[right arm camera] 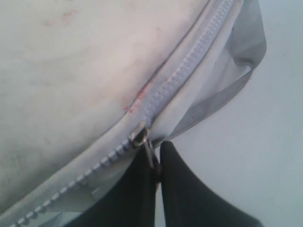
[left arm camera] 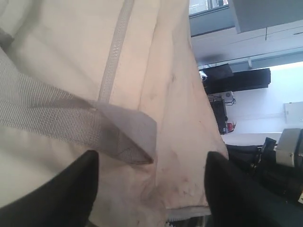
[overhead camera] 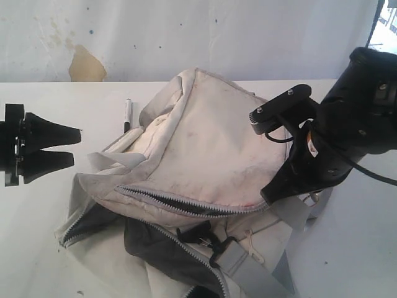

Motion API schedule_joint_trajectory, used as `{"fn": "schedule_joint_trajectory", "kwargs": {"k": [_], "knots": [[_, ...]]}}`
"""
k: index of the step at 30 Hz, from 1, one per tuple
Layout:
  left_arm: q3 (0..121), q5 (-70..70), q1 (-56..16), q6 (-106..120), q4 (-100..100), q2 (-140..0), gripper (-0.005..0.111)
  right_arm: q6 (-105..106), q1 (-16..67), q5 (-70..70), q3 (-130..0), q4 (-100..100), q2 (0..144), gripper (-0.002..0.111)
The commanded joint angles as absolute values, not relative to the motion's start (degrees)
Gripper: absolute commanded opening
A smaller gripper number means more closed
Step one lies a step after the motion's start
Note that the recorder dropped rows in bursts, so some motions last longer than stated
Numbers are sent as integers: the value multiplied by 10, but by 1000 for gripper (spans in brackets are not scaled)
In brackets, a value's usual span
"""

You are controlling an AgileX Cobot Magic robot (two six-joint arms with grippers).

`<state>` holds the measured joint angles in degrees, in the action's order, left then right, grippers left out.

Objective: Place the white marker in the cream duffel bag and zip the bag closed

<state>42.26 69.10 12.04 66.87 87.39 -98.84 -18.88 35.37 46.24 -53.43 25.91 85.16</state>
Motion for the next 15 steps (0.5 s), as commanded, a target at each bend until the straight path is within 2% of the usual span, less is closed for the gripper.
{"fn": "schedule_joint_trajectory", "kwargs": {"k": [1, 6, 10, 15], "knots": [[427, 700, 124, 623, 833, -985, 78, -193, 348, 452, -533, 233, 847, 0], [427, 682, 124, 535, 730, -938, 78, -192, 348, 431, -533, 207, 847, 0], [427, 700, 120, 491, 724, -867, 75, -192, 348, 410, -533, 199, 847, 0], [404, 700, 64, 446, 746, -786, 75, -193, 348, 388, -533, 196, 847, 0]]}}
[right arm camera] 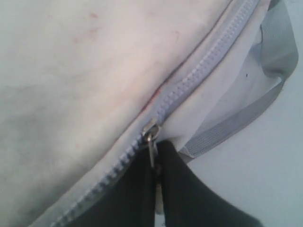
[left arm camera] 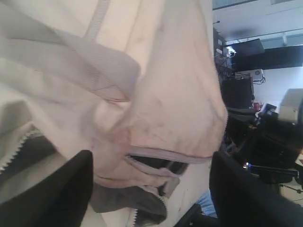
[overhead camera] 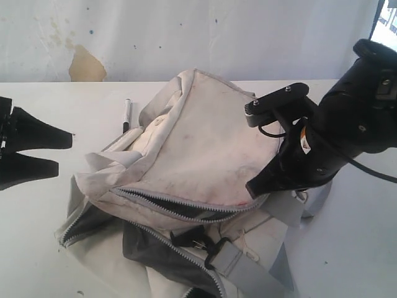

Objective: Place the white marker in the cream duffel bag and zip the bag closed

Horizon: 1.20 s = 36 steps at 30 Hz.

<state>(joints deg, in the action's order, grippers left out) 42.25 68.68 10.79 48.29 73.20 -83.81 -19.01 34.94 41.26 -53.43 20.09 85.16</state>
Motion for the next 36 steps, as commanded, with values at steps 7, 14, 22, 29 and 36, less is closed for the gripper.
{"fn": "schedule_joint_trajectory", "kwargs": {"k": [7, 14, 22, 29, 36], "knots": [[337, 592, -31, 404, 837, -766, 75, -197, 348, 350, -533, 171, 847, 0], [314, 526, -93, 394, 928, -766, 77, -197, 348, 329, -533, 138, 847, 0], [314, 456, -163, 322, 910, -766, 85, -197, 348, 325, -533, 137, 847, 0], [314, 343, -232, 227, 899, -766, 85, -197, 348, 313, -533, 137, 847, 0], [314, 302, -289, 195, 965, -803, 80, -197, 348, 311, -533, 128, 847, 0]]}}
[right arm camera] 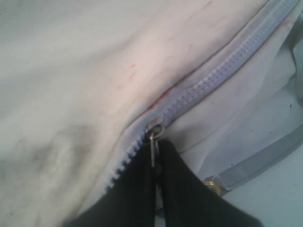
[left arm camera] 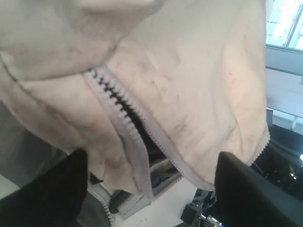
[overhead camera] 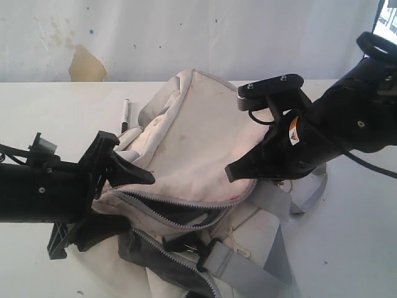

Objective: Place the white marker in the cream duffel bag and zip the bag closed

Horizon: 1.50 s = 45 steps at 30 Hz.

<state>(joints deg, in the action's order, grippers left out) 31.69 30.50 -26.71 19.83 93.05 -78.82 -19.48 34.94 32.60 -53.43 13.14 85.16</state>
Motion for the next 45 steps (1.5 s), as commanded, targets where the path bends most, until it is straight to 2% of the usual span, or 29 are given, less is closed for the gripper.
{"fn": "schedule_joint_trajectory", "kwargs": {"k": [1, 3, 6, 7, 13, 21, 28, 40, 45], "knots": [[314, 297, -295, 195, 969, -810, 76, -197, 348, 311, -533, 122, 847, 0], [314, 292, -295, 195, 976, -824, 58, -197, 348, 311, -533, 117, 847, 0], [314, 287, -295, 199, 982, -842, 8, -197, 348, 315, -533, 111, 847, 0], [314, 290, -293, 214, 983, -843, 0, -197, 348, 318, -533, 111, 847, 0], [314, 379, -273, 276, 985, -843, 1, -197, 348, 332, -533, 131, 847, 0], [314, 536, -192, 315, 923, -843, 0, -223, 348, 334, -533, 269, 847, 0], [314, 582, -137, 306, 846, -843, 0, -304, 316, 342, -533, 391, 847, 0], [314, 600, -125, 303, 791, -843, 0, -320, 174, 118, -533, 422, 894, 0], [314, 598, -125, 303, 752, -843, 0, -320, 136, 80, -547, 421, 953, 0]]}}
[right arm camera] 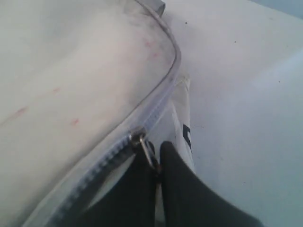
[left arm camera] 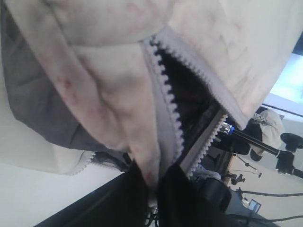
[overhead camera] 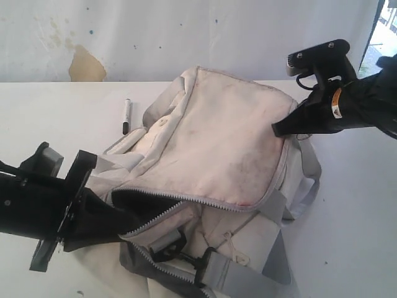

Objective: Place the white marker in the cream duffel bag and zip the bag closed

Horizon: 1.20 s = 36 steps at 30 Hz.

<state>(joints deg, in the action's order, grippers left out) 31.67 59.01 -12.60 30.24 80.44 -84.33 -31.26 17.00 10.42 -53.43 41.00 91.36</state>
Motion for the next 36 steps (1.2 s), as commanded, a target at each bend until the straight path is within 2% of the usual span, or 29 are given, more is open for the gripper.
{"fn": "schedule_joint_trajectory", "kwargs": {"k": [1, 11, 19, 21, 24, 27, 29, 34, 36], "knots": [[314, 596, -125, 303, 740, -843, 0, -320, 129, 73, -549, 421, 965, 0], [314, 550, -125, 302, 653, -843, 0, -295, 91, -97, -558, 419, 1031, 0], [314, 531, -125, 293, 625, -843, 0, -320, 73, -80, -587, 406, 1048, 3], [314, 523, -125, 295, 653, -843, 0, -346, 73, -95, -587, 406, 1048, 12], [314, 521, -125, 321, 709, -843, 0, -401, 73, -104, -587, 406, 1048, 37], [314, 521, -125, 367, 759, -843, 1, -455, 75, -81, -587, 406, 1044, 57], [314, 522, -125, 401, 787, -843, 9, -478, 80, -36, -587, 406, 1034, 62], [314, 523, -125, 424, 808, -843, 45, -479, 98, 88, -587, 406, 996, 62], [314, 526, -125, 424, 798, -843, 55, -472, 110, 114, -587, 405, 976, 62]]}}
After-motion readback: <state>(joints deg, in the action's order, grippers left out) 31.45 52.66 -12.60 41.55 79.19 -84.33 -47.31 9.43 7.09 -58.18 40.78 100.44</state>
